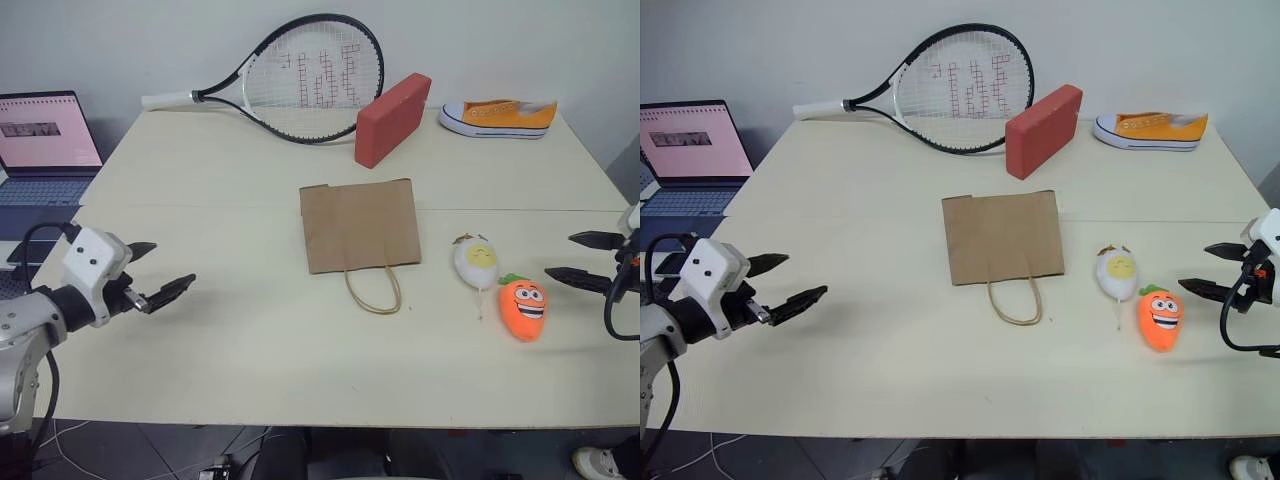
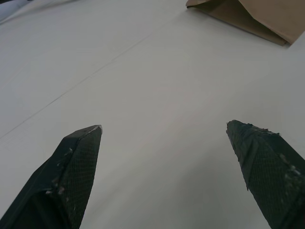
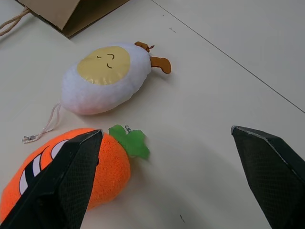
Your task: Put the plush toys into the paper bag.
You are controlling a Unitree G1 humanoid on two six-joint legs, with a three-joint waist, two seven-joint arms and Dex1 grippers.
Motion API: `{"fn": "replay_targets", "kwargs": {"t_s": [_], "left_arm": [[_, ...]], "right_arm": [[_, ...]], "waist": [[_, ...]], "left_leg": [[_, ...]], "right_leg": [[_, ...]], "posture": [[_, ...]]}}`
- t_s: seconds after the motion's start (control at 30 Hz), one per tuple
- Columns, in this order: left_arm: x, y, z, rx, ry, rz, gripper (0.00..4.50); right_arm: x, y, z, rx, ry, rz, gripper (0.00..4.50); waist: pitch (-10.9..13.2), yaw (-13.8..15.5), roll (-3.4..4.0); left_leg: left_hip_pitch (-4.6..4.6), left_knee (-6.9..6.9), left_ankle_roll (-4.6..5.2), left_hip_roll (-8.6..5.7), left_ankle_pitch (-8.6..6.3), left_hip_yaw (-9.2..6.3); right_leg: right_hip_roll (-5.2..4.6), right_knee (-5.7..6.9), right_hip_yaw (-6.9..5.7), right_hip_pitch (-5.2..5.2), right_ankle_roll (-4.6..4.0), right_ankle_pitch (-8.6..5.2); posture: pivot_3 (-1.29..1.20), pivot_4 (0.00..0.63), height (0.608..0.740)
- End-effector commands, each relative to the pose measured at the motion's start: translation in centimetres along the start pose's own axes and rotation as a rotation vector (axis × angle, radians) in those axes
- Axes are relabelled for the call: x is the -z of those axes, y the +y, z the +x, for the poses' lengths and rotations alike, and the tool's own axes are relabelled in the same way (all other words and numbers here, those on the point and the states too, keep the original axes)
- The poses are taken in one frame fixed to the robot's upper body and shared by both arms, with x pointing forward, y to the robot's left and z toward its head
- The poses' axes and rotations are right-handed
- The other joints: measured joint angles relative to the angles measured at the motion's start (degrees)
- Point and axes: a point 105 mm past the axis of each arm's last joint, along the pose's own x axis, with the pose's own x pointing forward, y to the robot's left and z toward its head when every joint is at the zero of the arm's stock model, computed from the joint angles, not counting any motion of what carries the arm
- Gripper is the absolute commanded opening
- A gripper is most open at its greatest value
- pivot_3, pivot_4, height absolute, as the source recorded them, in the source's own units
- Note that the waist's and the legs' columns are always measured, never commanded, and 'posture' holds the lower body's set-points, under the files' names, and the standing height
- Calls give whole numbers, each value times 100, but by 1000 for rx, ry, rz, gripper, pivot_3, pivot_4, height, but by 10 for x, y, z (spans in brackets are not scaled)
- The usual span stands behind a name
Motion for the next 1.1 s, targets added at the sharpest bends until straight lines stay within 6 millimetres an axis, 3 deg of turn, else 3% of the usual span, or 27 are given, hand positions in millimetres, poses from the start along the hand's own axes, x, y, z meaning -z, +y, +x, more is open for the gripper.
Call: {"fn": "replay_targets", "kwargs": {"t_s": [0.03,0.63,1.1], "left_arm": [[-8,0,-1,11,-30,18,4471],[-17,2,0,-3,-79,56,4471],[-13,-13,7,61,-90,21,4471]], "right_arm": [[-16,-5,-9,21,-30,-53,4500],[-16,-6,-6,19,-30,-72,4500],[-20,-4,-3,12,-49,-82,4500]], "waist": [[0,-1,0],[0,-1,0],[0,-7,0]], "left_leg": [[0,0,0,0,0,0],[0,1,0,0,0,0],[1,1,0,2,0,-1]], "right_leg": [[0,0,0,0,0,0],[1,0,0,1,0,2],[4,0,0,2,2,5]], "posture": [[0,150,740],[0,150,740],[0,150,740]]}}
